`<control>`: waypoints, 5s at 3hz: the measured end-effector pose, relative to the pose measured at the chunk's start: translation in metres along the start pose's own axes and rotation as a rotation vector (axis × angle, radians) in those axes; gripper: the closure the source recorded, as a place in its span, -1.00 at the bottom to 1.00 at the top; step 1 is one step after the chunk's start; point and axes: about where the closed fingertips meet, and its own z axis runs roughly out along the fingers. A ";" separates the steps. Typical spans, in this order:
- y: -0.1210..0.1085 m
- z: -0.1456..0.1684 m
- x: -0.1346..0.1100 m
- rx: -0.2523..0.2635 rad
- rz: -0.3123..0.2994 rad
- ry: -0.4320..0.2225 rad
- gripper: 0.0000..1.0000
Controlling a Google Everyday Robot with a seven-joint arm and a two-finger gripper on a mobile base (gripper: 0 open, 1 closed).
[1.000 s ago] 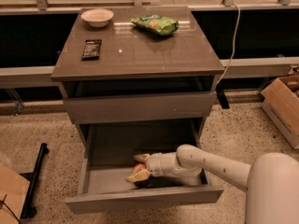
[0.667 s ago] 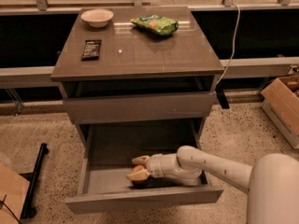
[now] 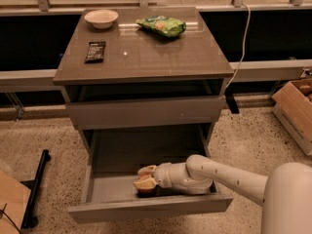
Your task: Pick apple from middle drawer and place on counter
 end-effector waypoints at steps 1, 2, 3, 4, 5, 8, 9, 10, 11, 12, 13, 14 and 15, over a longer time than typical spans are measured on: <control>0.000 -0.003 -0.004 0.009 -0.008 -0.005 -1.00; -0.002 -0.012 -0.017 0.037 -0.033 -0.021 -1.00; -0.002 -0.012 -0.017 0.038 -0.033 -0.022 -1.00; -0.003 -0.010 -0.011 0.052 -0.041 0.000 -1.00; -0.007 -0.007 -0.001 0.076 -0.044 0.028 -1.00; -0.009 -0.009 0.015 0.133 -0.038 0.069 -0.07; -0.006 -0.010 0.012 0.133 -0.043 0.061 0.39; 0.004 -0.021 -0.021 0.113 -0.079 0.015 0.86; 0.031 -0.046 -0.071 0.047 -0.124 -0.012 1.00; 0.073 -0.100 -0.151 -0.041 -0.185 -0.041 1.00; 0.129 -0.150 -0.224 -0.109 -0.241 -0.032 1.00; 0.166 -0.197 -0.299 -0.074 -0.322 0.014 1.00; 0.163 -0.249 -0.376 0.060 -0.390 0.028 1.00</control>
Offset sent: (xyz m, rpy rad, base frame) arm 0.0145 -0.0166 0.0375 -0.0045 -0.0966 -0.0544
